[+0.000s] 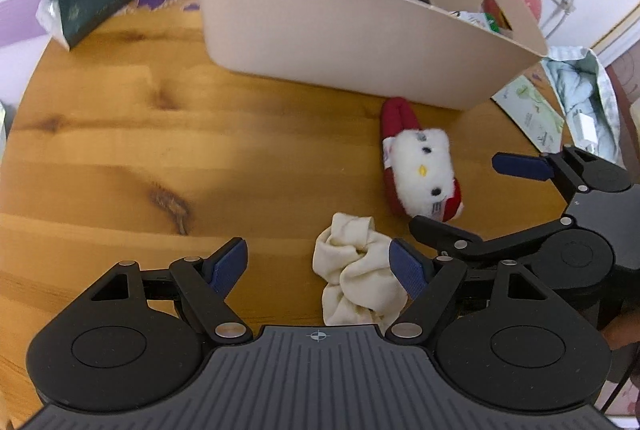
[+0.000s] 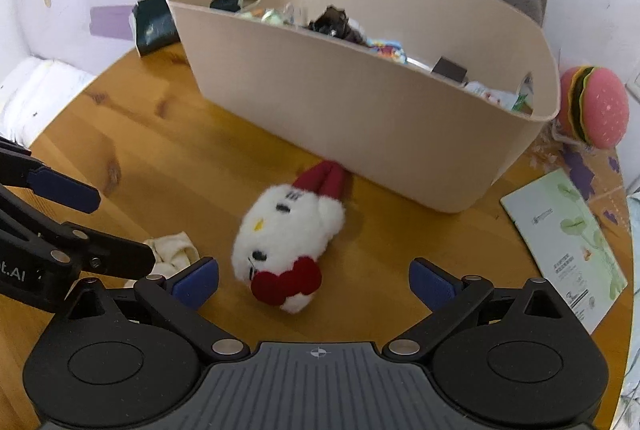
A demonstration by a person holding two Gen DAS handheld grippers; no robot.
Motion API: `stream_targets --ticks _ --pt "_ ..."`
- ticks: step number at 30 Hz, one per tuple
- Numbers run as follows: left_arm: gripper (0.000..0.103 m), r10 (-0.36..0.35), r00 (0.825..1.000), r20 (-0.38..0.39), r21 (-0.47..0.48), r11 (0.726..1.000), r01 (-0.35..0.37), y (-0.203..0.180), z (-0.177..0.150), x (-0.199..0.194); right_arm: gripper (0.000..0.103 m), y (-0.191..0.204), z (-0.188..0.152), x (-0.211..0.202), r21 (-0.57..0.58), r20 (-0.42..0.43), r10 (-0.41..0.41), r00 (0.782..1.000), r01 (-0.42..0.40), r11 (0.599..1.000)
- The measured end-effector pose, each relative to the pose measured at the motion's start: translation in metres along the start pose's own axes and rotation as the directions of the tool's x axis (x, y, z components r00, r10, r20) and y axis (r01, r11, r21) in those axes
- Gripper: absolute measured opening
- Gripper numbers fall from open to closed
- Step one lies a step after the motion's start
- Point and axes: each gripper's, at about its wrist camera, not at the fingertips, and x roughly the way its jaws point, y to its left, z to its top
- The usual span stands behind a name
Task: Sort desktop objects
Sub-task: 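Reach left tool to the cream scrunchie while right tool reaches the white Hello Kitty plush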
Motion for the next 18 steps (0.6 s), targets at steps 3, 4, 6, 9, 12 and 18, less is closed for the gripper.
stream_targets --ticks 3,4,6,9,12,18 --pt "0.079 -0.003 1.0 -0.024 -0.003 1.0 0.002 0.0 -0.006 0.006 0.103 -0.001 -0.003 0.006 0.014 -0.015 0.008 1.0 -0.008 1.0" --pt "0.079 0.0 1.0 -0.03 0.005 1.0 0.001 -0.001 -0.008 0.007 0.103 -0.001 -0.003 0.008 0.016 -0.019 0.003 1.0 -0.003 1.0" --pt "0.079 0.005 0.999 -0.044 0.022 1.0 -0.004 -0.003 -0.013 0.01 0.103 -0.002 -0.003 0.012 0.018 -0.025 -0.004 1.0 0.005 1.0" --pt "0.079 0.01 0.998 -0.061 0.031 0.999 -0.008 -0.005 -0.017 0.015 0.103 -0.003 -0.001 0.016 0.013 -0.03 -0.011 0.999 0.012 1.0" --pt "0.079 0.022 0.998 -0.065 0.047 0.999 -0.019 -0.007 -0.018 0.02 0.103 -0.005 0.001 0.017 0.011 -0.028 -0.009 1.0 0.009 1.0" --pt "0.08 0.075 0.996 -0.05 0.126 0.99 -0.068 -0.015 -0.021 0.028 0.103 -0.006 0.008 0.019 0.022 -0.021 0.003 1.0 -0.003 1.0"
